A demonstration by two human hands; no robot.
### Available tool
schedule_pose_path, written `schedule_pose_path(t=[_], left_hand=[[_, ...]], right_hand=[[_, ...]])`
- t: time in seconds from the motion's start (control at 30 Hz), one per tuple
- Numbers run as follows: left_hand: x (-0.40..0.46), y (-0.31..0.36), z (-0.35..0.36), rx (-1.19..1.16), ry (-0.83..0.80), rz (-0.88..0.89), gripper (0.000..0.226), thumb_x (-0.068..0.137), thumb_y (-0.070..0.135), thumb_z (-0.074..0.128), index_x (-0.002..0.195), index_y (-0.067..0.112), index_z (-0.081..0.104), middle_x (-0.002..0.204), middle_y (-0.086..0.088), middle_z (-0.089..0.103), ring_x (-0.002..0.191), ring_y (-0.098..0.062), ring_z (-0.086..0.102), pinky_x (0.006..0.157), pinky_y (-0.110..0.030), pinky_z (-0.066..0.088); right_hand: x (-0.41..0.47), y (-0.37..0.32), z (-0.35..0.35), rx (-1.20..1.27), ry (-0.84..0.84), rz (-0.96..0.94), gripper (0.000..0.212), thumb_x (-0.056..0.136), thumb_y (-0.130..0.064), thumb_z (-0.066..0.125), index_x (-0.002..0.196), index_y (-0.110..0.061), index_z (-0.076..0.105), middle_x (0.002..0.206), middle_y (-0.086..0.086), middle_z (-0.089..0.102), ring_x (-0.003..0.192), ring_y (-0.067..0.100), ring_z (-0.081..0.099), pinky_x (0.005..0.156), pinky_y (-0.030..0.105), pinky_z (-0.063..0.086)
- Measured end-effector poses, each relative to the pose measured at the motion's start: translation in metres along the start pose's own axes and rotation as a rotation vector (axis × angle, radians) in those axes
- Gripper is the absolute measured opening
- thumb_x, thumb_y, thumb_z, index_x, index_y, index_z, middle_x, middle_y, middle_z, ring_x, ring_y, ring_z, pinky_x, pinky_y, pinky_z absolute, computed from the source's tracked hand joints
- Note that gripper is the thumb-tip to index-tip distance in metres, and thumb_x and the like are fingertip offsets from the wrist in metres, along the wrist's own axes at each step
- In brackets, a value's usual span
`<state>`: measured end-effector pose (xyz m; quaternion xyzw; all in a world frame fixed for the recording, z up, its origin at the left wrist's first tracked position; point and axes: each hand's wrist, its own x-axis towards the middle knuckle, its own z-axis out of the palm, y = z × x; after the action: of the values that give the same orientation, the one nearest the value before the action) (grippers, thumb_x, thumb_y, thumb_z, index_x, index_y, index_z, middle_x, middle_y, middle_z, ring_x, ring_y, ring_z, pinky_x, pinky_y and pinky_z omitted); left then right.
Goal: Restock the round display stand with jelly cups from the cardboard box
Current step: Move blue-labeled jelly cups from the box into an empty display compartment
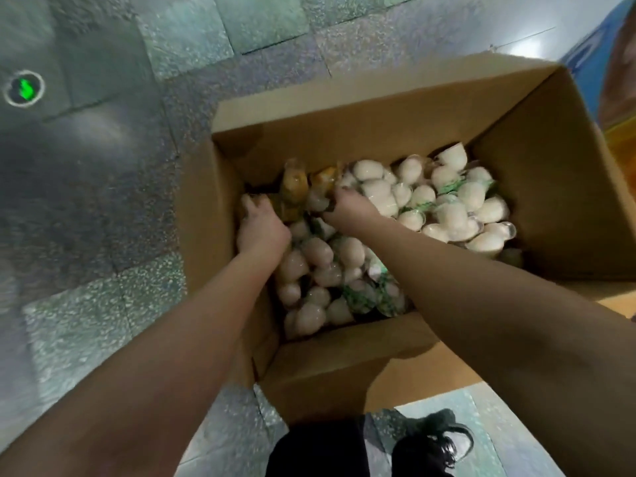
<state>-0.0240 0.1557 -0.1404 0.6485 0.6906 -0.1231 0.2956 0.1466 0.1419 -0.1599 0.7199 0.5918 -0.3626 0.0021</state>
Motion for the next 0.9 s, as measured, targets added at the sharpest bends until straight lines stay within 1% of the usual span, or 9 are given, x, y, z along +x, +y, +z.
schedule_pose_path(t=[0.07, 0.13, 0.2, 0.27, 0.4, 0.53, 0.7, 0.8, 0.9], left_hand=[[0.011, -0.001, 0.001, 0.071, -0.014, -0.001, 0.070, 0.097, 0.019, 0.054, 0.153, 0.010, 0.015, 0.160, -0.017, 0.005, 0.128, -0.038, 0.047, 0.097, -0.043, 0.046], [0.020, -0.001, 0.005, 0.157, -0.009, 0.003, 0.070, 0.097, 0.017, 0.051, 0.154, 0.007, 0.012, 0.159, -0.020, 0.008, 0.133, -0.039, 0.043, 0.097, -0.045, 0.046], [0.027, 0.000, 0.008, 0.236, -0.036, -0.043, 0.069, 0.099, 0.015, 0.045, 0.155, 0.006, 0.005, 0.160, -0.023, 0.006, 0.136, -0.039, 0.039, 0.097, -0.048, 0.046], [0.031, 0.001, 0.010, 0.323, -0.045, -0.051, 0.071, 0.100, 0.016, 0.042, 0.154, 0.003, -0.002, 0.160, -0.024, 0.002, 0.140, -0.037, 0.033, 0.093, -0.047, 0.049], [0.033, -0.002, 0.015, 0.430, 0.011, -0.016, 0.073, 0.098, 0.016, 0.048, 0.153, 0.000, 0.003, 0.158, -0.024, 0.008, 0.129, -0.036, 0.047, 0.086, -0.040, 0.052], [0.024, 0.000, 0.016, 0.429, 0.083, -0.003, 0.064, 0.097, 0.012, 0.051, 0.150, 0.002, 0.016, 0.152, -0.024, 0.017, 0.116, -0.033, 0.056, 0.079, -0.038, 0.053], [0.016, 0.000, 0.010, 0.391, 0.103, 0.014, 0.048, 0.096, 0.008, 0.050, 0.141, 0.003, 0.032, 0.144, -0.021, 0.027, 0.107, -0.031, 0.059, 0.070, -0.037, 0.050], [0.011, 0.000, 0.008, 0.364, 0.106, 0.038, 0.042, 0.098, 0.010, 0.047, 0.137, 0.003, 0.036, 0.142, -0.020, 0.033, 0.106, -0.033, 0.060, 0.070, -0.037, 0.049], [0.001, 0.000, 0.005, 0.285, 0.129, 0.067, 0.036, 0.098, 0.015, 0.050, 0.131, 0.005, 0.043, 0.134, -0.017, 0.045, 0.106, -0.034, 0.060, 0.079, -0.043, 0.050]], right_hand=[[0.020, -0.016, 0.005, -0.096, 0.018, -0.092, 0.047, 0.100, -0.027, 0.047, 0.144, -0.012, 0.041, 0.137, 0.016, 0.048, 0.122, 0.034, 0.049, 0.096, 0.039, 0.046], [0.036, -0.031, 0.006, -0.099, -0.026, -0.104, 0.060, 0.099, -0.023, 0.048, 0.155, -0.022, 0.024, 0.154, 0.014, 0.030, 0.133, 0.036, 0.039, 0.108, 0.043, 0.040], [0.047, -0.039, 0.008, -0.107, -0.067, -0.081, 0.071, 0.098, -0.021, 0.051, 0.157, -0.032, 0.012, 0.162, 0.009, 0.013, 0.139, 0.037, 0.033, 0.111, 0.047, 0.038], [0.053, -0.045, 0.011, -0.148, -0.098, -0.083, 0.074, 0.099, -0.020, 0.050, 0.157, -0.035, 0.007, 0.164, 0.006, 0.005, 0.138, 0.038, 0.035, 0.107, 0.049, 0.042], [0.060, -0.054, 0.014, -0.269, -0.024, -0.072, 0.072, 0.100, -0.016, 0.048, 0.157, -0.034, 0.008, 0.161, 0.007, 0.008, 0.135, 0.037, 0.036, 0.101, 0.046, 0.044], [0.057, -0.048, 0.018, -0.310, 0.055, -0.007, 0.069, 0.099, -0.011, 0.047, 0.156, -0.028, 0.012, 0.156, 0.011, 0.016, 0.133, 0.036, 0.036, 0.099, 0.045, 0.044], [0.053, -0.021, 0.019, -0.223, 0.009, 0.086, 0.070, 0.097, -0.008, 0.052, 0.154, -0.022, 0.014, 0.164, 0.009, -0.002, 0.141, 0.037, 0.030, 0.103, 0.048, 0.042], [0.051, -0.005, 0.017, -0.155, 0.005, 0.096, 0.063, 0.098, -0.013, 0.051, 0.152, -0.015, 0.018, 0.163, 0.009, 0.007, 0.136, 0.037, 0.039, 0.100, 0.049, 0.044], [0.051, 0.013, 0.016, -0.099, 0.045, 0.122, 0.057, 0.099, -0.010, 0.046, 0.151, -0.009, 0.022, 0.163, 0.009, 0.012, 0.135, 0.034, 0.043, 0.102, 0.050, 0.044]])
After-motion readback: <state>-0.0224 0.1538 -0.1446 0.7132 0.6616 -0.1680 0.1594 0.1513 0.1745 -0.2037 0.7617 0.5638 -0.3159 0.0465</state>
